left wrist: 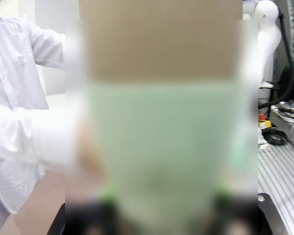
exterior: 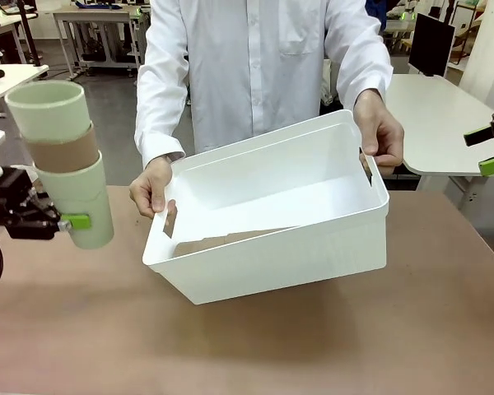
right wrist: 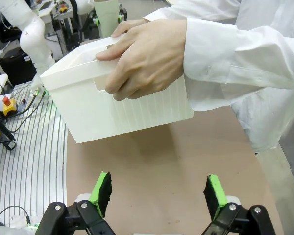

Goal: Stack the cups and store them in the basket.
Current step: Place the stack of Reusable plastic cups into the Pantry Basket.

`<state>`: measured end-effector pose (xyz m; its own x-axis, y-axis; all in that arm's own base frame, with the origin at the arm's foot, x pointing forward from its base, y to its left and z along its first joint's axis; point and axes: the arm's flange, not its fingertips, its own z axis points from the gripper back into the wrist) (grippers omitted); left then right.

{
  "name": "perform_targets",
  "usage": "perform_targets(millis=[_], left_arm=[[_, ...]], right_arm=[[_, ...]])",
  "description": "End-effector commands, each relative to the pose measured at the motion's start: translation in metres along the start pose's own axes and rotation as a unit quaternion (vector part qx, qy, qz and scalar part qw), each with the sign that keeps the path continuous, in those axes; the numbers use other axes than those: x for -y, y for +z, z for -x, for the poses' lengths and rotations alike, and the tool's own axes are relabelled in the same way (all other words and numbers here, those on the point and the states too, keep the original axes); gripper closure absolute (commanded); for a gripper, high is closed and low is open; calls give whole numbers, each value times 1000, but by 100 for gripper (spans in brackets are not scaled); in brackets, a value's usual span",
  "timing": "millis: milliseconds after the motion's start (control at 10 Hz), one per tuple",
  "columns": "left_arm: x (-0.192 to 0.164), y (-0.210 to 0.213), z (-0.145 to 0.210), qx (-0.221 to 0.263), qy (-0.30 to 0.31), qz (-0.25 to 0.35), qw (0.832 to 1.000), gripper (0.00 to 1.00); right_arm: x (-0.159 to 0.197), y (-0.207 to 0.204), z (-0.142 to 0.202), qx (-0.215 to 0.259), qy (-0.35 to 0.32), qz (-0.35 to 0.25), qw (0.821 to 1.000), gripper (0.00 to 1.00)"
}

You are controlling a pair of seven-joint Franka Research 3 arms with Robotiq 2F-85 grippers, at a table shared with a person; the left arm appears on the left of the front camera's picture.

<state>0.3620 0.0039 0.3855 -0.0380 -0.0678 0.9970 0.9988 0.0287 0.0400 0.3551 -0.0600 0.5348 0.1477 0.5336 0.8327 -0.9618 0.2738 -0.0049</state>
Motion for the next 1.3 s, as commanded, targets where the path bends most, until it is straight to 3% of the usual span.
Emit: perform_targets(millis=[0,300,600,900,1200], left_arm=[[13,-9,-69,-71,36,4,997,15],[24,-37,-165,-166,51,-8,985,15],[27,-92,-226,-277,54,-21,959,15],[13,-163,-233,-369,40,-12,928,15],[-13,-217,-220,-428,38,-23,903,15]], right_arm=[[0,1,-2,13,6,2,1000,0],[0,1,-2,13,6,2,1000,0],[0,1,-2,13,6,2,1000,0],[0,1,-2,13,6,2,1000,0],[0,1,-2,13,6,2,1000,0]])
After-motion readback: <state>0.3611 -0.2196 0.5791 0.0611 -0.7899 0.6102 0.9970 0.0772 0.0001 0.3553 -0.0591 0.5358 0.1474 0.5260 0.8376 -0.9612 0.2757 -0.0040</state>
